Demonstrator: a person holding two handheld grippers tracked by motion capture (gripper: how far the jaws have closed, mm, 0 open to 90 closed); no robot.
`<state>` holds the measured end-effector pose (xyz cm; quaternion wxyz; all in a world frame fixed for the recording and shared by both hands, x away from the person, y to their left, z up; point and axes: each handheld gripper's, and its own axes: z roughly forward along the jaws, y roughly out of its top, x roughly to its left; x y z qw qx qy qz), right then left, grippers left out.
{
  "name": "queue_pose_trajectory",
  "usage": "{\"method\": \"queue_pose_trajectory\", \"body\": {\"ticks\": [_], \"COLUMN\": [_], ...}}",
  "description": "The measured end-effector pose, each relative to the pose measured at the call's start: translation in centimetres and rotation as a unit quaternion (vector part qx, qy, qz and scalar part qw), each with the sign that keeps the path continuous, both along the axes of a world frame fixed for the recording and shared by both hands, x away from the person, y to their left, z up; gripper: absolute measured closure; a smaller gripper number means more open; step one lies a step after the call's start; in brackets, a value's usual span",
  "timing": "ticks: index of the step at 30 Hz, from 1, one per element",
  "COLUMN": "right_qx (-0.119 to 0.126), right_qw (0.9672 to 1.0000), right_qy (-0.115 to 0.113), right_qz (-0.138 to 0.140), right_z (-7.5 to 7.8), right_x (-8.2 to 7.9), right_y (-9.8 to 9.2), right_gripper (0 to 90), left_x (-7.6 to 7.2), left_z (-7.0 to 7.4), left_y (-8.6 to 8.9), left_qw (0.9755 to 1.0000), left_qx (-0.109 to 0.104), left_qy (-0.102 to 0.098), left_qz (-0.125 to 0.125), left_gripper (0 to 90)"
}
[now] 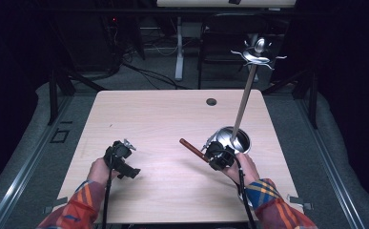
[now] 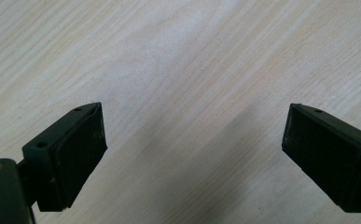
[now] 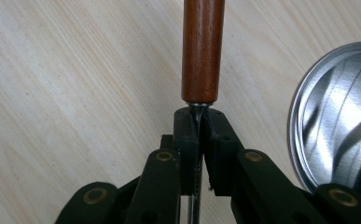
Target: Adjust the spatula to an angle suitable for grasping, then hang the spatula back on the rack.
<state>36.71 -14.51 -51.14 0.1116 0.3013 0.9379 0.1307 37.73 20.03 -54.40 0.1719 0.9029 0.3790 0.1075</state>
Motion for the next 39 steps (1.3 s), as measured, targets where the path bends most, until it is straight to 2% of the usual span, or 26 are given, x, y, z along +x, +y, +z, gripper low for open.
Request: {"method": "queue_pose_trajectory", "body": {"ticks": [8, 11, 17, 19, 34, 35, 36, 39], "right_qx": [0.008, 0.019, 0.027, 0.040, 0.058, 0.073, 0.068, 0.071], "right_qw": [0.9999, 0.9997, 0.9993, 0.9986, 0.9971, 0.9955, 0.9960, 0.9954], "right_qy": [-0.006, -0.011, -0.015, -0.022, -0.035, -0.041, -0.043, -0.048], "right_qz": [-0.004, -0.010, -0.019, -0.027, -0.036, -0.045, -0.040, -0.042], "right_z": [0.4, 0.9, 1.5, 1.8, 3.2, 3.1, 3.6, 3.9], "right_x": [-0.2, -0.5, -0.6, -0.8, -1.3, -1.5, -1.6, -1.8], "right_y": [-0.3, -0.9, -1.6, -2.1, -3.7, -3.8, -4.2, -4.5], "right_gripper": [84.1, 84.1, 84.1, 84.1, 84.1, 84.1, 84.1, 84.1], "left_x": [0.0, 0.0, 0.0, 0.0, 0.0, 0.0, 0.0, 0.1], "left_z": [0.0, 0.0, 0.1, 0.1, 0.1, 0.1, 0.1, 0.1], "left_y": [0.0, 0.0, 0.1, 0.1, 0.1, 0.1, 0.0, -0.1], "left_qw": [1.0000, 1.0000, 1.0000, 1.0000, 1.0000, 1.0000, 1.0000, 1.0000], "left_qx": [0.000, 0.000, -0.001, -0.002, -0.004, -0.004, -0.003, -0.002], "left_qy": [0.001, 0.001, 0.000, -0.002, -0.001, -0.001, 0.000, 0.002], "left_qz": [-0.001, -0.002, 0.000, 0.000, -0.001, -0.001, -0.001, -0.002], "left_gripper": [6.2, 6.2, 6.1, 6.0, 5.8, 5.9, 5.9, 5.9]}}
